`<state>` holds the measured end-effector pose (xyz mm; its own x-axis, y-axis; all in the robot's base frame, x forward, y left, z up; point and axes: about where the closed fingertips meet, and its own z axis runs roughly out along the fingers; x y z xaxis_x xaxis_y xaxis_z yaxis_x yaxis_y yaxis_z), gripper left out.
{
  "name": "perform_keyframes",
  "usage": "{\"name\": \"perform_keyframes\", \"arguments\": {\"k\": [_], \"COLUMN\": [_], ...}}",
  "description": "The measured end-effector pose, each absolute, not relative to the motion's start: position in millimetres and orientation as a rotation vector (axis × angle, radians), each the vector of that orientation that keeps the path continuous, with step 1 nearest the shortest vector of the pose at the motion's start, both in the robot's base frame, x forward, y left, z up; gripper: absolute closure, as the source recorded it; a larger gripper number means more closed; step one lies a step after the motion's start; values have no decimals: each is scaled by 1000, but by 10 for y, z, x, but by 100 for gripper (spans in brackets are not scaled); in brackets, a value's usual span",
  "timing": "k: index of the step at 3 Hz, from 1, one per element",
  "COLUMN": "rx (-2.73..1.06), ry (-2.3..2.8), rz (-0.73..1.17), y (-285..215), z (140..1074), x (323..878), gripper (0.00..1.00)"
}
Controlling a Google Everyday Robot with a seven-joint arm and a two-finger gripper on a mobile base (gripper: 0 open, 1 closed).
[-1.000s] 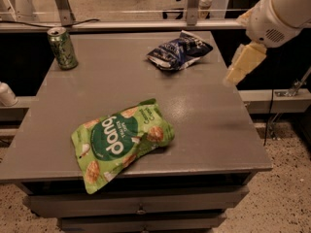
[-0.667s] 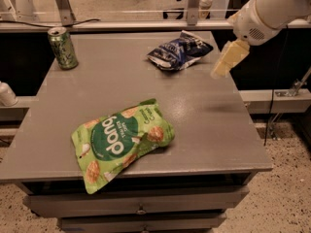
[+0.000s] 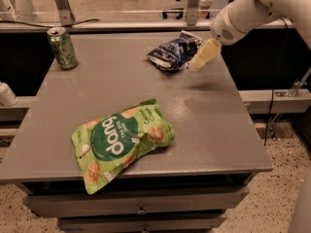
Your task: Move blue chip bag near green rice chip bag
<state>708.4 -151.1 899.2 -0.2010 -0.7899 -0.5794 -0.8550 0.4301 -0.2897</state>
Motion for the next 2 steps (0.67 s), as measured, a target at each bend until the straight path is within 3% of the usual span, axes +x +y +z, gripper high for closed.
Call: {"name": "perform_keyframes", "arguments": {"k": [1,2], "rx": [-1338,-1320], "ry": [2011,1995], "rz": [208,265], "y": [-1292,-1097], "z": [8799,8650], "x": [7363,7493], "gripper": [0,18]}}
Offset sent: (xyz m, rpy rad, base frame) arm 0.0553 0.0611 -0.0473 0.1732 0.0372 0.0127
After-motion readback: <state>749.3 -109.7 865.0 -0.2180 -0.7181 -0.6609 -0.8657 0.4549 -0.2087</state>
